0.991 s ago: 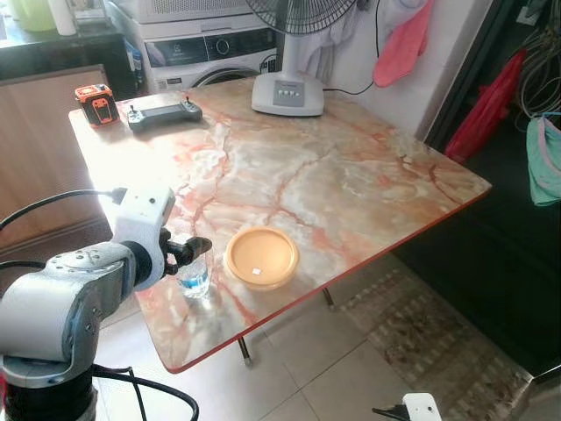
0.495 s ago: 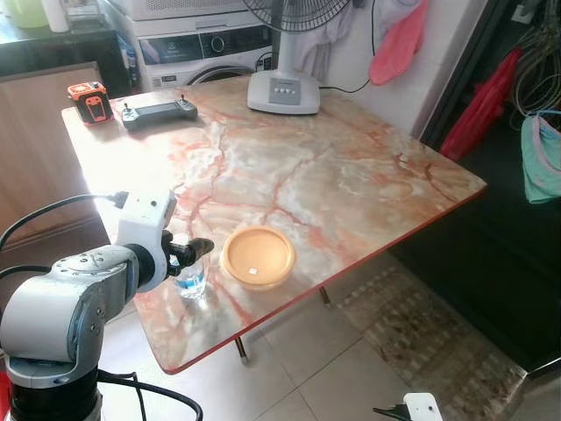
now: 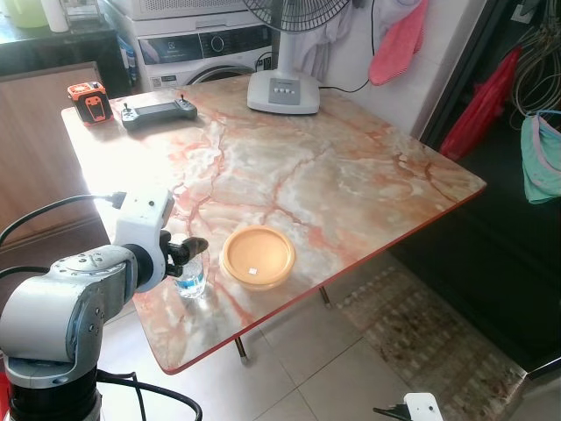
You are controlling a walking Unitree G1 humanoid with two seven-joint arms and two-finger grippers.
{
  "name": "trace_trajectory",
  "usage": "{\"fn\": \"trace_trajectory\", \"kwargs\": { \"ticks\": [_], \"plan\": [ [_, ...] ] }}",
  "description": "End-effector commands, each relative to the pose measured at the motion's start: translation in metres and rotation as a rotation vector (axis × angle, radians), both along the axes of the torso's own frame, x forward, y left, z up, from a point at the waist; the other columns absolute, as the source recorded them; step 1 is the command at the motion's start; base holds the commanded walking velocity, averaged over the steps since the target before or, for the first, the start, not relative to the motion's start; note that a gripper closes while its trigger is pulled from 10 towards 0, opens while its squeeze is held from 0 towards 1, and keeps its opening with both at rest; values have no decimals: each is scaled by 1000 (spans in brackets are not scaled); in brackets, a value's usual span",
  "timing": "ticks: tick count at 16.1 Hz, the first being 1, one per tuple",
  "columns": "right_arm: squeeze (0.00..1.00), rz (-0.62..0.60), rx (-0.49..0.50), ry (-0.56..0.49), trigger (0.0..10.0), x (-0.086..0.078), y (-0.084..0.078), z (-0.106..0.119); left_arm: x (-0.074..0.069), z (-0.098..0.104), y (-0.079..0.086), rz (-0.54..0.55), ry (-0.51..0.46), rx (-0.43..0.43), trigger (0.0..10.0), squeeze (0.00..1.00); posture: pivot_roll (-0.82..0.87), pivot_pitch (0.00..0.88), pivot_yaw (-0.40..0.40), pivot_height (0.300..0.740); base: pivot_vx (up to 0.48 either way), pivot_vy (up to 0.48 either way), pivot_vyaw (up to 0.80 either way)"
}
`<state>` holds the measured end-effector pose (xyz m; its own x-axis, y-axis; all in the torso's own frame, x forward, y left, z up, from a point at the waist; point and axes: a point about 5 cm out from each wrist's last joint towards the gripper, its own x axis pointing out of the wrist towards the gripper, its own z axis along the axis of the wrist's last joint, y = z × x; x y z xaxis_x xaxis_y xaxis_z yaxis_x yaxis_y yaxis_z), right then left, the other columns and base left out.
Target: Restocking fridge
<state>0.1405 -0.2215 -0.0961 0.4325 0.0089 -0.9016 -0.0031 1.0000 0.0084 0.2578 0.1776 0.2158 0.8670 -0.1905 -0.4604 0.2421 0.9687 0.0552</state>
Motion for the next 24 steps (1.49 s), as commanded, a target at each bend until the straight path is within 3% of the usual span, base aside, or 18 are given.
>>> {"fn": "trace_trajectory", "kwargs": {
  "ticks": [1,11,15,16,17,19,21,22,23,24],
  "plan": [
    [0,-3,-5,3,10000,0,-3,0,0,-3,2,4,29,0,0,0,219,0,-101,740,0,0,0],
    [0,-4,7,3,10000,0,-1,0,0,-3,7,26,30,13,0,0,225,0,-98,740,0,0,0],
    [0,-4,9,4,10000,-1,0,0,1,4,22,88,-32,97,0,0,226,0,-94,740,0,0,0],
    [0,-5,6,0,10000,0,0,0,2,12,36,152,-76,126,0,0,227,0,-94,740,0,0,0],
    [0,-7,5,-1,10000,0,0,0,1,13,40,168,-84,131,0,0,227,0,-94,740,0,0,0],
    [0,-7,4,-1,10000,0,0,0,-5,13,76,307,-104,143,0,0,225,0,-91,740,0,0,0],
    [0,-8,3,0,10000,0,0,0,-18,-11,110,429,-49,204,0,0,221,0,-91,740,0,0,0],
    [0,-8,3,0,10000,0,0,0,-20,-15,115,450,-47,197,0,0,223,0,-91,740,0,0,0],
    [0,-6,2,0,10000,0,-1,0,-27,-28,130,496,-53,245,0,0,227,0,-92,740,0,0,0],
    [0,-3,0,0,10000,0,-1,0,-35,-48,142,554,-65,236,0,0,230,0,-95,740,0,0,0]
  ]
}}
